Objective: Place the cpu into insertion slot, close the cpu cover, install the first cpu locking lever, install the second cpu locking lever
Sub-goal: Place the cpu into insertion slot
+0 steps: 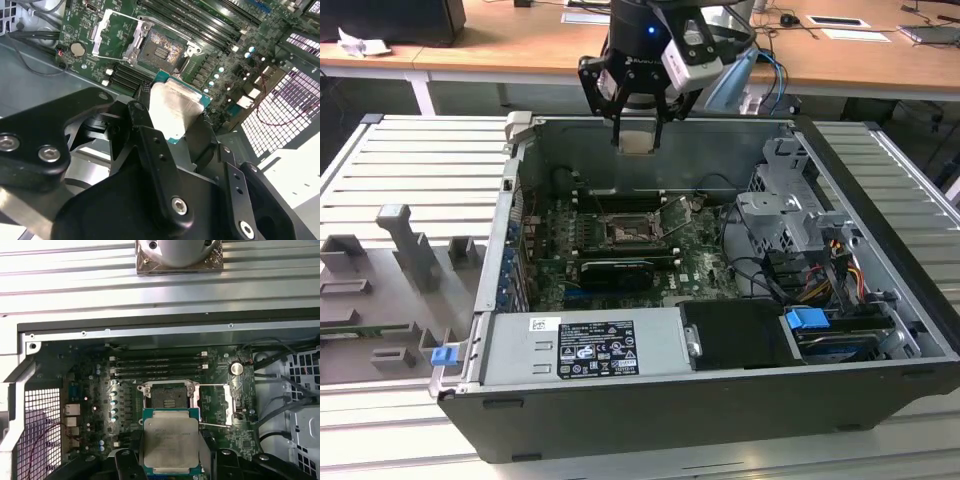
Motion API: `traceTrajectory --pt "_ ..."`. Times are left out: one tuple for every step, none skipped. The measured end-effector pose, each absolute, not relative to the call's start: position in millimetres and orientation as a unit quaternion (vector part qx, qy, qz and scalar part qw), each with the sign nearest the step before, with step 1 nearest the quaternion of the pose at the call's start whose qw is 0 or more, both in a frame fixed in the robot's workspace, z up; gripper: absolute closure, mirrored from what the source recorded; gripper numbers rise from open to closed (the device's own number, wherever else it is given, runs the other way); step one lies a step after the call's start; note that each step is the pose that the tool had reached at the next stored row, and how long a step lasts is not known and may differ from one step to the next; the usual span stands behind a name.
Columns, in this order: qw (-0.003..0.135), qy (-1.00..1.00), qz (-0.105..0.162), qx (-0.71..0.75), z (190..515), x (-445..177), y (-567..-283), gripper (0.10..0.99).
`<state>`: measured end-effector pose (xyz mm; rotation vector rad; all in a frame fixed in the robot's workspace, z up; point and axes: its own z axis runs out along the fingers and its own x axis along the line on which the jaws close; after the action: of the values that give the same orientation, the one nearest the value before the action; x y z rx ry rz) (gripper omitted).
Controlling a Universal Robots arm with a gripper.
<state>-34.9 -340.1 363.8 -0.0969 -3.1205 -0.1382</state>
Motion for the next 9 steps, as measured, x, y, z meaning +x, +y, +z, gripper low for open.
traceTrajectory --pt "0.008 -0.998 -0.044 -0.034 363.5 -34.9 -340.1 0.557" --pt "0.008 -0.998 -0.044 -0.040 363.0 -34.9 -340.1 0.557" --pt "0.008 -0.998 -0.044 -0.043 362.6 -34.9 -340.1 0.557" --pt "0.008 -0.998 -0.044 -0.044 362.4 -34.9 -340.1 0.557" --pt "0.008 -0.998 -0.044 -0.046 362.4 -34.9 -340.1 0.557" --pt "0.008 -0.998 -0.044 -0.049 362.2 -34.9 -340.1 0.557" --pt "0.007 -0.997 -0.044 -0.056 361.9 -34.9 -340.1 0.557" --pt "0.007 -0.997 -0.044 -0.059 361.8 -34.9 -340.1 0.557" --pt "0.007 -0.997 -0.044 -0.061 361.7 -34.9 -340.1 0.557"
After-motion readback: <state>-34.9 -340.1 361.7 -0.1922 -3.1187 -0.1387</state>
